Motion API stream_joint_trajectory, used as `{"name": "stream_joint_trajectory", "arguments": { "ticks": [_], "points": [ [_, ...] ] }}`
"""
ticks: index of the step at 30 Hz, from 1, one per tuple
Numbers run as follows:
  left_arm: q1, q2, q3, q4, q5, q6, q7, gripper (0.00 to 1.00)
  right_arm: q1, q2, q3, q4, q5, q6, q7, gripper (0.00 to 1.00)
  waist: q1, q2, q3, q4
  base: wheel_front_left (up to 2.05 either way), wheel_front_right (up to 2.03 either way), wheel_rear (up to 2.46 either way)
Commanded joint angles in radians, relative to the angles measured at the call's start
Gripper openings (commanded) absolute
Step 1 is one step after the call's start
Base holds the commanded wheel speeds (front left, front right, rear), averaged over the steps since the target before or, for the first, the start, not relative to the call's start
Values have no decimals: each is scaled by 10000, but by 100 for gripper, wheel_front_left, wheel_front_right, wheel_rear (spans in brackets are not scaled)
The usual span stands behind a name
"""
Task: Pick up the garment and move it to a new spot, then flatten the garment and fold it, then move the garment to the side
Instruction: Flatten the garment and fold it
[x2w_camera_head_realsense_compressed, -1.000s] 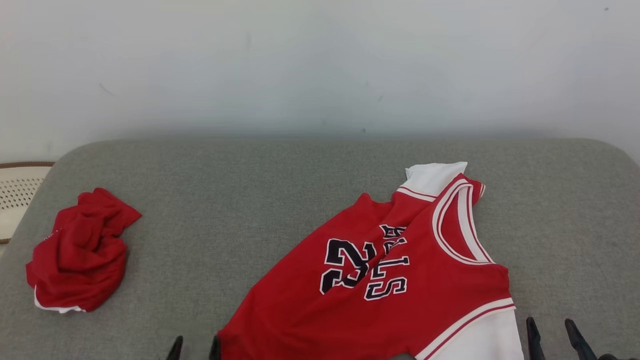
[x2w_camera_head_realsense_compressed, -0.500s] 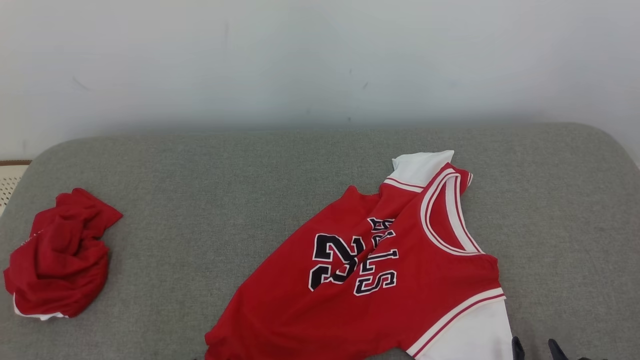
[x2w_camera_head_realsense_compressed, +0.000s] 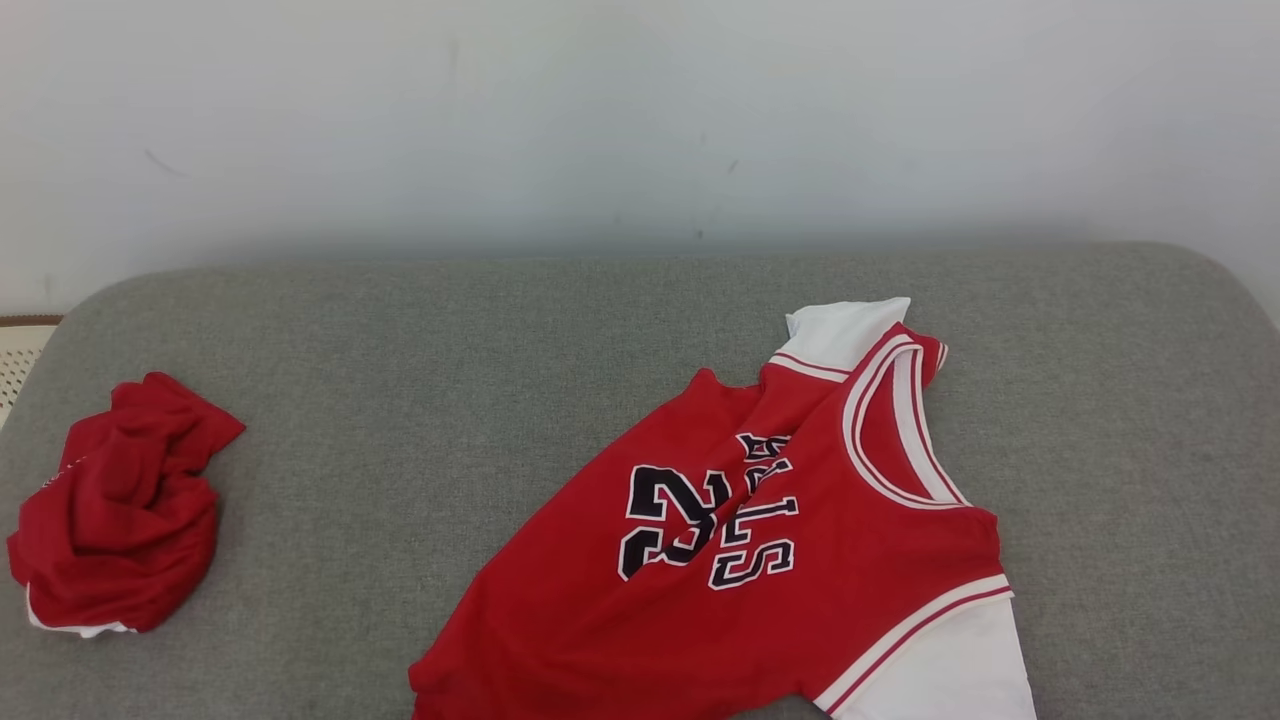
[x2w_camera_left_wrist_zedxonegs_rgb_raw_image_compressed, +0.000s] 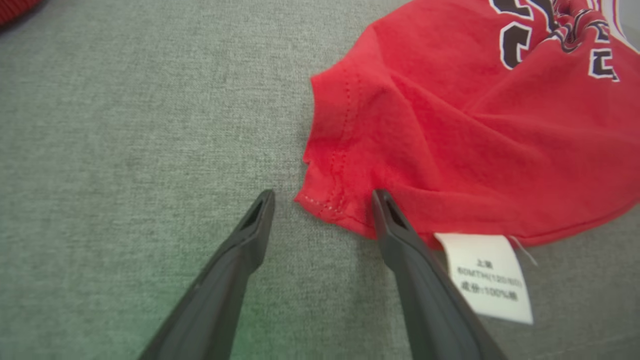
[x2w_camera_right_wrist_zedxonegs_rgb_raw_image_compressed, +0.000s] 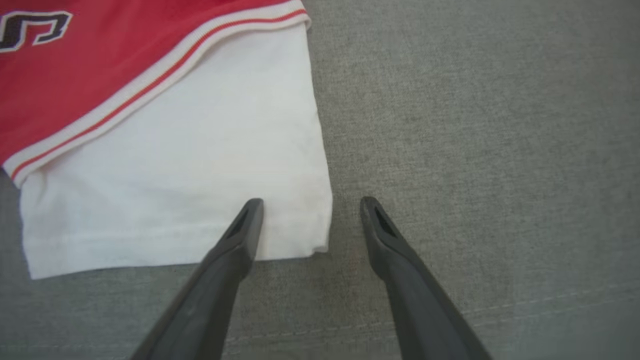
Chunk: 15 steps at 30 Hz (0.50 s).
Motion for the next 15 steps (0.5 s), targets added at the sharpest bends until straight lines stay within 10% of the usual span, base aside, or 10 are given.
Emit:
{"name": "stream_joint_trajectory", "arguments": {
  "ticks": [1, 6, 9, 10, 15],
  "points": [
    [-51, -6, -61, 130, -84, -29, -12, 100, -126, -27, 58, 185, -144, 5, 25, 100, -1, 0, -8, 15, 0, 0, 0],
    [-132, -31, -133, 353, -171, -65, -7, 88, -278, 152, 161, 863, -179, 5, 92, 95, -1, 0, -35, 39, 0, 0, 0],
    [-196, -43, -195, 512, -232, -114, -7, 21, -576, 249, 129, 1327, -93, 5, -42, 0, -1, 0, -55, 64, 0, 0, 0],
    [-222, -48, -216, 603, -249, -124, -7, 0, -661, 277, 141, 1441, -73, 5, -113, 0, -1, 0, -63, 72, 0, 0, 0],
    [-140, -37, -155, 344, -317, -65, -10, 0, -846, 350, 28, 1653, 74, 5, -599, 0, -1, 0, -125, 130, 0, 0, 0]
  ]
}}
